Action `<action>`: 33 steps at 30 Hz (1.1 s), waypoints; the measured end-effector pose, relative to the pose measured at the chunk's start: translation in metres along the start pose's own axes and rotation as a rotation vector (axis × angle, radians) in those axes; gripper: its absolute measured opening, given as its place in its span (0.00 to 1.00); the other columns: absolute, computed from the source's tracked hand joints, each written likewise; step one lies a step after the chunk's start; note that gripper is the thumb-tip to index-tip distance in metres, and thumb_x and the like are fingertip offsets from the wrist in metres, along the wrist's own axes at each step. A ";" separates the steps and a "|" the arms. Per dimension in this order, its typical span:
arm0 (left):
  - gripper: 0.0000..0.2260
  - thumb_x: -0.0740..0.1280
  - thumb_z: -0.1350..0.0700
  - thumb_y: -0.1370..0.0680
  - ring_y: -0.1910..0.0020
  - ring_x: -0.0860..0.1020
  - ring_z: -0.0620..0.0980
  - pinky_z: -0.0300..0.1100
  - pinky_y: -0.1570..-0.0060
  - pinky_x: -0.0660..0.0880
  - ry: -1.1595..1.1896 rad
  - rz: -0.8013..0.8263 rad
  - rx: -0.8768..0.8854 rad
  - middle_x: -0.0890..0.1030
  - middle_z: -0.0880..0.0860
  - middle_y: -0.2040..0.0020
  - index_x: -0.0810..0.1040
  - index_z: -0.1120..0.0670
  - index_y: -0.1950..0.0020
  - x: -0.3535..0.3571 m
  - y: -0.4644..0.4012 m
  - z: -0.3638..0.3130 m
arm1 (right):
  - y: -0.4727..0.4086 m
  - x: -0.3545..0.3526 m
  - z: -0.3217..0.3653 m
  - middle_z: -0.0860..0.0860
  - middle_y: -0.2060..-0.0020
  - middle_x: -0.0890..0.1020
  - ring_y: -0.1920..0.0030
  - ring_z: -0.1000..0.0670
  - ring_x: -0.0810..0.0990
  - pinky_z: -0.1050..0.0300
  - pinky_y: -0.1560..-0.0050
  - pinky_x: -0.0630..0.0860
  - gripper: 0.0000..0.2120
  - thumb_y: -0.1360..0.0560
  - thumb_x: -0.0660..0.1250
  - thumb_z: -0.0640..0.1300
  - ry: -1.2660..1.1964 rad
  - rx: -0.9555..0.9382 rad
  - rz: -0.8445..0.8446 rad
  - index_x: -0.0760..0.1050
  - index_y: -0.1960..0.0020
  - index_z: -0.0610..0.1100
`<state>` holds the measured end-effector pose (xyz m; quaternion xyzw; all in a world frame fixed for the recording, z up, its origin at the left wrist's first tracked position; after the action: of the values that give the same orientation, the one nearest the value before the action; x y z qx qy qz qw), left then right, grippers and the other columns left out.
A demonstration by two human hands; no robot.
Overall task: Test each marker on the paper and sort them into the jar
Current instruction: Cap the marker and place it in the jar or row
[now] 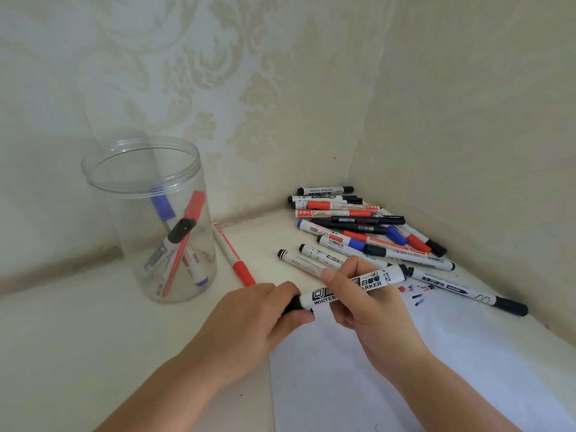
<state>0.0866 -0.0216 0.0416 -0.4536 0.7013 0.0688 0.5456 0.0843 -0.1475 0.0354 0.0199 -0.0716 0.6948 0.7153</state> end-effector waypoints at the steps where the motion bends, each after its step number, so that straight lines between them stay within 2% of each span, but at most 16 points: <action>1: 0.24 0.46 0.34 0.27 0.68 0.67 0.47 0.44 0.69 0.64 0.017 -0.010 0.005 0.70 0.46 0.67 0.70 0.53 0.57 -0.002 0.001 -0.002 | 0.000 0.001 0.001 0.53 0.82 0.70 0.80 0.55 0.65 0.66 0.78 0.62 0.16 0.31 0.70 0.44 -0.014 -0.012 -0.015 0.68 0.73 0.48; 4: 0.25 0.50 0.34 0.25 0.68 0.69 0.48 0.43 0.69 0.64 0.075 -0.034 0.008 0.70 0.46 0.68 0.71 0.55 0.57 -0.007 0.002 -0.007 | 0.002 0.007 0.005 0.54 0.82 0.69 0.81 0.55 0.66 0.67 0.78 0.63 0.15 0.31 0.66 0.44 -0.041 -0.049 -0.039 0.67 0.74 0.50; 7: 0.22 0.52 0.36 0.24 0.69 0.67 0.46 0.40 0.70 0.61 0.096 -0.068 0.026 0.67 0.44 0.70 0.70 0.54 0.58 -0.015 0.005 -0.009 | 0.004 0.012 0.006 0.53 0.81 0.69 0.80 0.55 0.66 0.66 0.77 0.64 0.14 0.31 0.66 0.44 -0.047 -0.077 -0.038 0.67 0.73 0.49; 10: 0.16 0.57 0.39 0.25 0.67 0.70 0.44 0.34 0.68 0.64 0.152 -0.142 0.040 0.72 0.44 0.68 0.74 0.51 0.53 -0.032 0.004 -0.013 | 0.003 0.017 0.011 0.53 0.79 0.69 0.78 0.56 0.66 0.66 0.76 0.65 0.12 0.31 0.68 0.48 -0.075 -0.082 0.044 0.70 0.70 0.49; 12: 0.11 0.61 0.40 0.27 0.67 0.73 0.40 0.31 0.67 0.67 0.302 -0.296 -0.038 0.77 0.46 0.66 0.72 0.43 0.49 -0.058 0.003 -0.008 | 0.000 0.023 0.019 0.53 0.79 0.70 0.77 0.56 0.64 0.67 0.74 0.64 0.10 0.33 0.69 0.57 -0.030 -0.090 0.136 0.74 0.64 0.52; 14: 0.09 0.64 0.44 0.29 0.69 0.75 0.36 0.27 0.69 0.67 0.480 -0.547 -0.121 0.79 0.44 0.66 0.70 0.43 0.52 -0.095 0.009 0.002 | -0.006 0.016 0.020 0.53 0.77 0.71 0.76 0.56 0.63 0.66 0.73 0.64 0.21 0.37 0.70 0.66 0.044 -0.048 0.119 0.76 0.54 0.51; 15: 0.07 0.66 0.47 0.29 0.69 0.75 0.36 0.26 0.69 0.67 0.526 -0.697 -0.128 0.79 0.42 0.65 0.70 0.44 0.55 -0.116 0.016 0.007 | -0.010 0.008 0.020 0.53 0.77 0.71 0.76 0.56 0.63 0.66 0.74 0.64 0.27 0.38 0.70 0.68 0.108 -0.023 0.081 0.76 0.50 0.48; 18: 0.06 0.66 0.53 0.27 0.66 0.74 0.36 0.26 0.65 0.68 0.307 -1.085 -0.082 0.78 0.38 0.63 0.70 0.44 0.56 -0.182 0.043 0.009 | -0.020 -0.003 0.019 0.53 0.79 0.71 0.79 0.56 0.65 0.67 0.76 0.64 0.23 0.38 0.67 0.62 0.345 0.011 0.023 0.77 0.54 0.45; 20: 0.03 0.64 0.53 0.24 0.65 0.73 0.38 0.30 0.63 0.68 0.100 -1.161 -0.091 0.76 0.39 0.63 0.71 0.46 0.55 -0.212 0.048 0.007 | -0.028 -0.007 0.019 0.53 0.79 0.73 0.81 0.59 0.65 0.70 0.78 0.64 0.19 0.36 0.65 0.61 0.499 -0.006 -0.003 0.78 0.58 0.47; 22: 0.03 0.61 0.52 0.23 0.64 0.73 0.48 0.42 0.63 0.69 -0.159 -1.079 -0.181 0.73 0.43 0.64 0.71 0.49 0.54 -0.225 0.036 0.007 | -0.038 -0.015 0.020 0.54 0.78 0.73 0.80 0.60 0.66 0.68 0.78 0.65 0.13 0.30 0.65 0.59 0.713 -0.053 -0.056 0.77 0.59 0.50; 24: 0.06 0.59 0.53 0.23 0.65 0.72 0.56 0.47 0.65 0.67 -0.416 -0.882 -0.248 0.75 0.49 0.66 0.71 0.54 0.55 -0.218 0.014 0.014 | -0.047 -0.025 0.021 0.53 0.75 0.74 0.76 0.57 0.69 0.64 0.75 0.66 0.08 0.25 0.64 0.54 0.927 -0.094 -0.114 0.75 0.58 0.51; 26: 0.10 0.56 0.53 0.22 0.67 0.70 0.57 0.48 0.64 0.65 -0.567 -0.670 -0.294 0.75 0.52 0.68 0.73 0.56 0.56 -0.201 -0.006 0.023 | -0.054 -0.032 0.016 0.52 0.69 0.77 0.72 0.55 0.72 0.64 0.73 0.67 0.07 0.23 0.62 0.51 1.071 -0.083 -0.120 0.75 0.57 0.50; 28: 0.15 0.51 0.52 0.21 0.66 0.67 0.54 0.46 0.62 0.59 -0.655 -0.528 -0.353 0.72 0.51 0.68 0.74 0.56 0.57 -0.184 -0.014 0.034 | -0.058 -0.031 0.005 0.52 0.63 0.79 0.67 0.55 0.76 0.64 0.68 0.72 0.05 0.23 0.62 0.50 1.177 -0.052 -0.069 0.76 0.54 0.51; 31: 0.22 0.46 0.50 0.21 0.65 0.66 0.53 0.46 0.60 0.56 -0.679 -0.465 -0.394 0.72 0.51 0.68 0.78 0.55 0.58 -0.174 -0.015 0.042 | -0.056 -0.024 -0.010 0.54 0.59 0.80 0.62 0.56 0.78 0.62 0.61 0.76 0.07 0.24 0.63 0.52 1.248 -0.034 0.015 0.78 0.51 0.52; 33: 0.19 0.50 0.51 0.21 0.63 0.70 0.55 0.48 0.59 0.58 -0.665 -0.518 -0.329 0.74 0.53 0.66 0.79 0.55 0.57 -0.176 -0.013 0.036 | -0.056 -0.018 -0.014 0.53 0.56 0.80 0.59 0.55 0.77 0.61 0.58 0.75 0.10 0.25 0.64 0.55 1.289 -0.061 0.051 0.79 0.49 0.51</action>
<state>0.1200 0.0911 0.1787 -0.6481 0.3312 0.1827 0.6610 0.1403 -0.1655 0.0231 -0.4234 0.3524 0.5819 0.5982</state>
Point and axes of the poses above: each hand's wrist, its own y-axis away from the middle knuckle, its own x-axis out of the palm, z = x × y, the point moved 8 cm from there along -y, towards the middle knuckle
